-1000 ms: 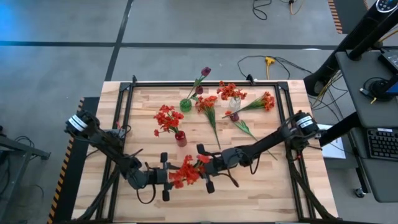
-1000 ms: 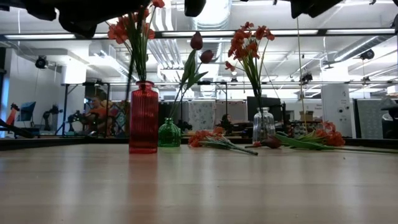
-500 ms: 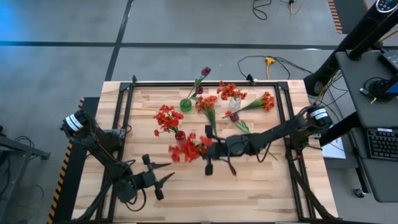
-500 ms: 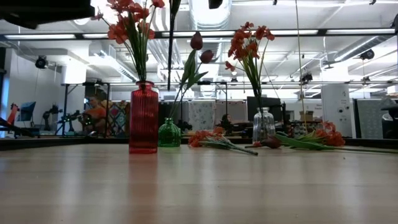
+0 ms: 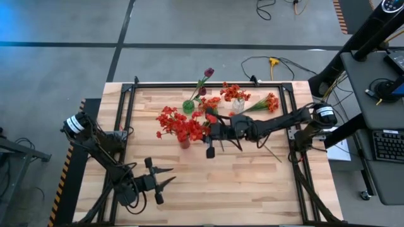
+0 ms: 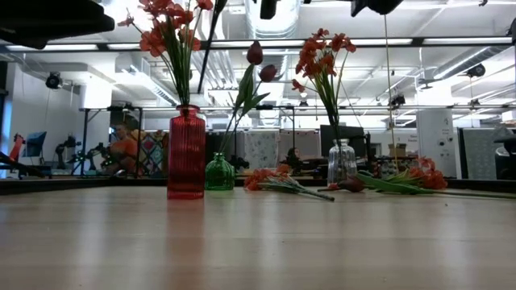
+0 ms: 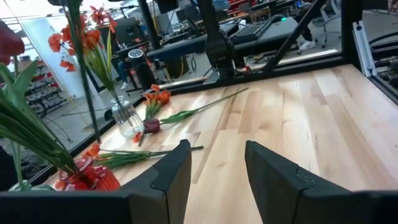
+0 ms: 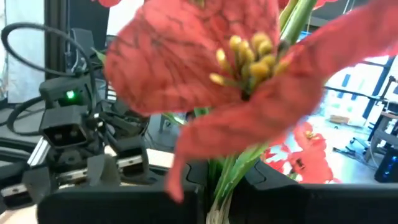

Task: Sort flowers into vase by color
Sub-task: Put the red flowers into the red vase

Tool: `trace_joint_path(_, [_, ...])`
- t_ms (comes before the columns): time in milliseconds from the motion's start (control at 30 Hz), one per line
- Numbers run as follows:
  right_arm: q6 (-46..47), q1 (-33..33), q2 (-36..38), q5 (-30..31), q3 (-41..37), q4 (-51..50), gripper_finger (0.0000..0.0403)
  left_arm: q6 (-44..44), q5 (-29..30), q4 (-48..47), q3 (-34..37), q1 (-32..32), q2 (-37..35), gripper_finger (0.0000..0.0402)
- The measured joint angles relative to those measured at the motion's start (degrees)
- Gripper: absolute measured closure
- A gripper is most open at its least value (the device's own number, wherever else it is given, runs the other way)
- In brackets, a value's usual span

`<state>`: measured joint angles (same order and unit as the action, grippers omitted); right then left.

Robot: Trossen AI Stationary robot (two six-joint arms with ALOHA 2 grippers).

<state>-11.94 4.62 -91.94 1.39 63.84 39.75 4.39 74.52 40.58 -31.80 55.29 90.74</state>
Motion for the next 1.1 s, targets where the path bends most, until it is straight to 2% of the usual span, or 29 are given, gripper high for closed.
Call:
trace_joint_path(200, [-0.66,-0.93,-0.94,-0.13,1.44,0.14,0.0385,0.91,3.15,0.00,0.57,-0.51,0.02,0.0284])
trace_joint_path(600, [-1.55,-1.97,-2.01,-0.09,1.78,2.31,0.0385,1.02,3.53,-0.81,0.57,-0.95,0.02,0.0307])
trace_joint_path(1100, [-1.07,-2.31,-4.94,0.09,1.89,3.63,0.0385,0.98,3.57,-0.99,0.57,-1.19,0.02,0.0310])
